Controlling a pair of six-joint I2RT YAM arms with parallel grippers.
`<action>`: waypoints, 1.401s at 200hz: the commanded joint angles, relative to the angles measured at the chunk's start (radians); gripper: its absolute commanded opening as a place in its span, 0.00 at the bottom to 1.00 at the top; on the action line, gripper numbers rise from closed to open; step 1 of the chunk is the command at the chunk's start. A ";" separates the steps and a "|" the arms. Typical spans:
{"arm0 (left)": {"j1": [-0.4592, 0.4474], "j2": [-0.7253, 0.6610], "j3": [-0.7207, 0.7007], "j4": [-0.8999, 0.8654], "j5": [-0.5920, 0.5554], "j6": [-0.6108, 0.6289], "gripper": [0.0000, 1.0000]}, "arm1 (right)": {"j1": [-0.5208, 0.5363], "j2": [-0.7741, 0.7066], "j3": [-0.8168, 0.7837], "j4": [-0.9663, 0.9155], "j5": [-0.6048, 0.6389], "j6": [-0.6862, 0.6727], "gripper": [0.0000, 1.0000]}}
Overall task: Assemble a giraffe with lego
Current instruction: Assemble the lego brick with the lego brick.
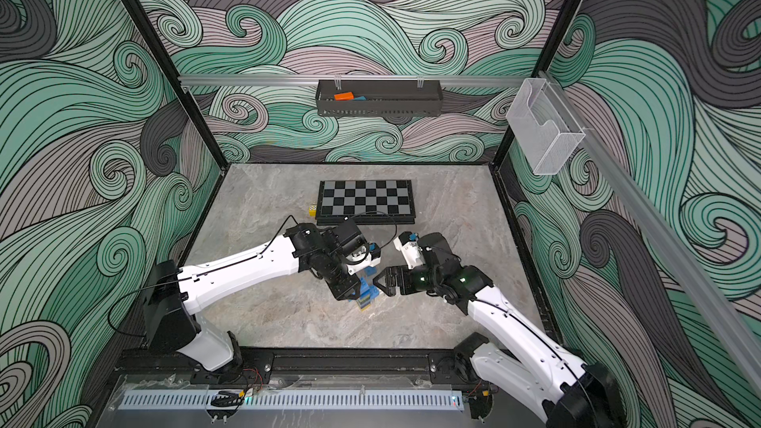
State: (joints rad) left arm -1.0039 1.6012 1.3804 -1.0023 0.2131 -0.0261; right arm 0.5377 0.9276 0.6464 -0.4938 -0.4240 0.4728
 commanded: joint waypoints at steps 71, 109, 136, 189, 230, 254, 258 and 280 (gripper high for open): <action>-0.007 0.078 0.054 -0.045 -0.017 0.032 0.00 | 0.001 0.053 -0.003 0.039 -0.033 0.011 0.98; -0.006 0.076 0.049 -0.044 -0.020 0.031 0.00 | 0.010 0.070 -0.009 0.084 -0.057 0.034 0.98; -0.007 0.076 0.050 -0.045 -0.023 0.032 0.00 | 0.027 0.097 -0.013 0.099 -0.065 0.044 0.98; -0.007 0.091 0.066 -0.055 -0.020 0.041 0.00 | 0.072 0.147 -0.006 0.132 -0.058 0.055 0.98; -0.007 0.099 0.085 -0.074 -0.024 0.055 0.00 | 0.091 0.180 -0.017 0.143 -0.050 0.053 0.98; -0.007 0.103 0.088 -0.084 -0.029 0.064 0.00 | 0.091 0.185 -0.033 0.123 -0.012 0.051 0.98; -0.007 0.104 0.090 -0.085 -0.030 0.066 0.00 | 0.092 0.183 -0.036 0.119 -0.007 0.052 0.98; -0.009 0.112 0.099 -0.103 -0.038 0.082 0.00 | 0.092 0.189 -0.037 0.092 0.021 0.049 0.98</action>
State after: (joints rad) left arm -1.0042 1.6917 1.4425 -1.0546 0.1917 0.0231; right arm 0.6235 1.1057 0.6357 -0.3546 -0.4660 0.5278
